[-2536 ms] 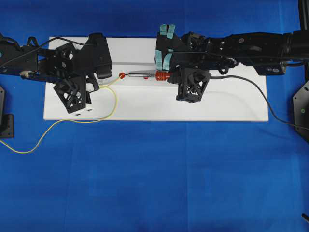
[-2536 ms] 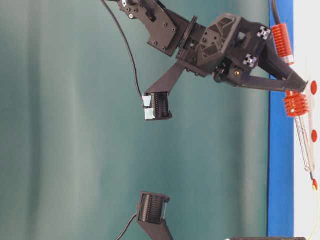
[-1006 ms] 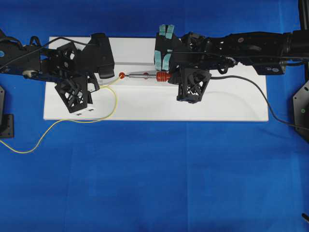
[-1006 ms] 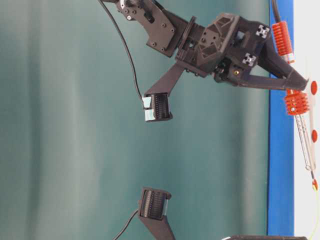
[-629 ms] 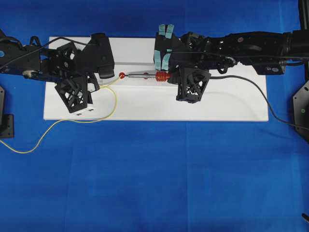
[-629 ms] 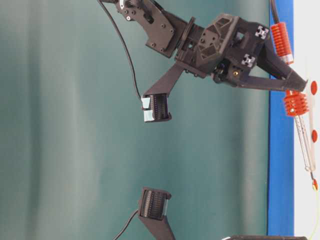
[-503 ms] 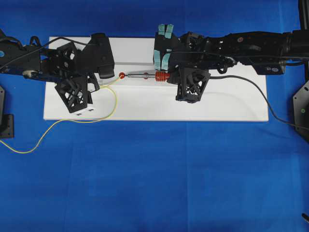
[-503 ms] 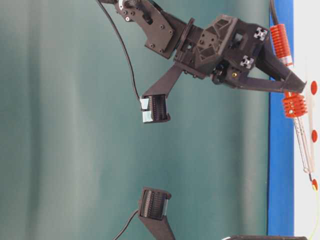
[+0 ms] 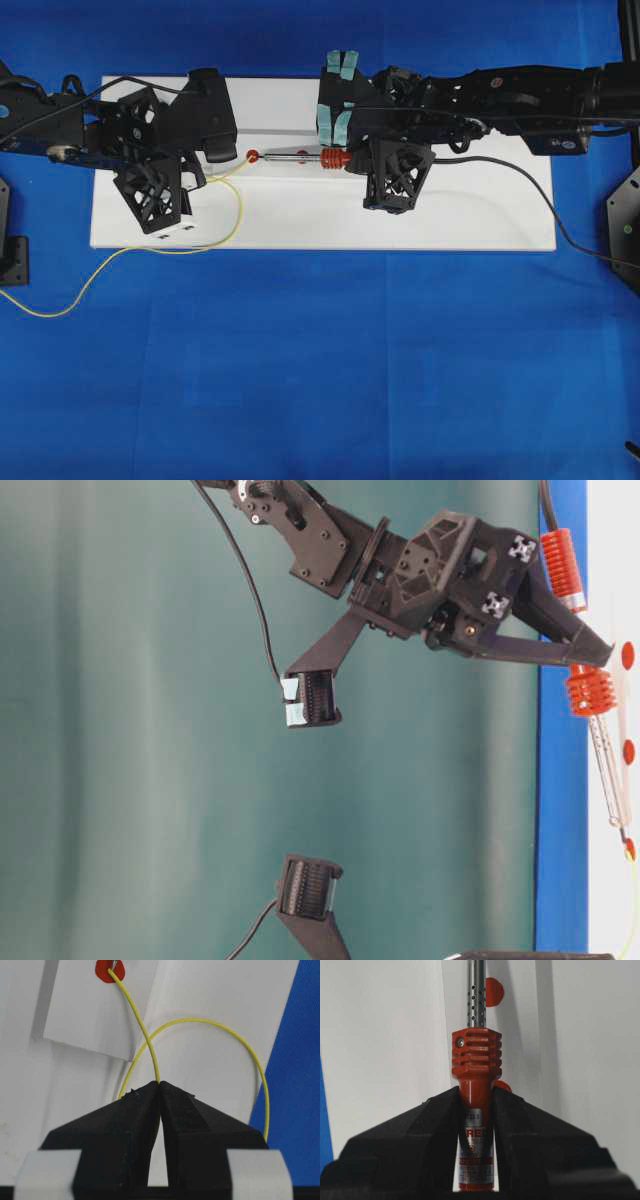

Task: Touch the tip of the soldering iron to the tip of the solder at the mark.

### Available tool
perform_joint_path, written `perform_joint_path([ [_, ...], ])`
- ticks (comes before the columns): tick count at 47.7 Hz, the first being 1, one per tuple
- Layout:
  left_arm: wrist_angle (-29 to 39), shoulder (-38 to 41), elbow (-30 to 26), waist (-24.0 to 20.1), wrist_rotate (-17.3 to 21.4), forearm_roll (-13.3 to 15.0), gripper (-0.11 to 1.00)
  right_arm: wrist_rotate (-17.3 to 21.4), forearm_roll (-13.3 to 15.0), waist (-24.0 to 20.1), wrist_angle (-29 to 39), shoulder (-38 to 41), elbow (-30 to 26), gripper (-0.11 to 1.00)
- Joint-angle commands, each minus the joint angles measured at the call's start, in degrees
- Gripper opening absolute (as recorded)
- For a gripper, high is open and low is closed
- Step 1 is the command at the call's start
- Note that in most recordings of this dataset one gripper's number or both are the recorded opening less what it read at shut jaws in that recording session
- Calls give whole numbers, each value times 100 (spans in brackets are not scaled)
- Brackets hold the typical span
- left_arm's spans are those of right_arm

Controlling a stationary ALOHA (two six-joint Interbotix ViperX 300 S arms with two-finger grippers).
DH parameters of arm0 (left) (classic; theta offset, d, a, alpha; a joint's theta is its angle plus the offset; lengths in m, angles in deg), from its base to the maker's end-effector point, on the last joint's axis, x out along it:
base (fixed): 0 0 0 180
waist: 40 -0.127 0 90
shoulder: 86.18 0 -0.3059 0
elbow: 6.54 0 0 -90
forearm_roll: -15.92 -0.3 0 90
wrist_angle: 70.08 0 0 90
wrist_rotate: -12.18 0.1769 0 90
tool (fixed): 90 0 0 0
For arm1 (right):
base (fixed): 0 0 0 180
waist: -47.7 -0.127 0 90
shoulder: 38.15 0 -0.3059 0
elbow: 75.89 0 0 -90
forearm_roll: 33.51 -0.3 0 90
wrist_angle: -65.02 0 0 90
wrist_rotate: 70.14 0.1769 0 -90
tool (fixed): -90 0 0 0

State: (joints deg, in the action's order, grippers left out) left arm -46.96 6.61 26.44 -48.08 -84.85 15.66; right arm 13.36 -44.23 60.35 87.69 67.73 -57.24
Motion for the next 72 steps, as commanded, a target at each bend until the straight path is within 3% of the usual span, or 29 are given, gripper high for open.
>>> perform_joint_path([
  [1,-18,-44,-114,9,9,-9,2,0,9,0,-18,-62,-141,6],
  [25,519,-765,-62,79,9,0,2,0,62,0,9,-62,-123,6],
  [38,413,-1556,360,149,-53,0,2,0,79,-9,9,-62,-123,6],
  [51,343,-1626,431,149,-149,-9,2,0,79,0,-9,-97,-105,6],
  [58,334,-1635,439,149,-158,0,2,18,123,9,0,-369,79,6],
  [72,334,-1644,439,149,-158,0,2,53,132,44,-123,-1441,1002,6],
])
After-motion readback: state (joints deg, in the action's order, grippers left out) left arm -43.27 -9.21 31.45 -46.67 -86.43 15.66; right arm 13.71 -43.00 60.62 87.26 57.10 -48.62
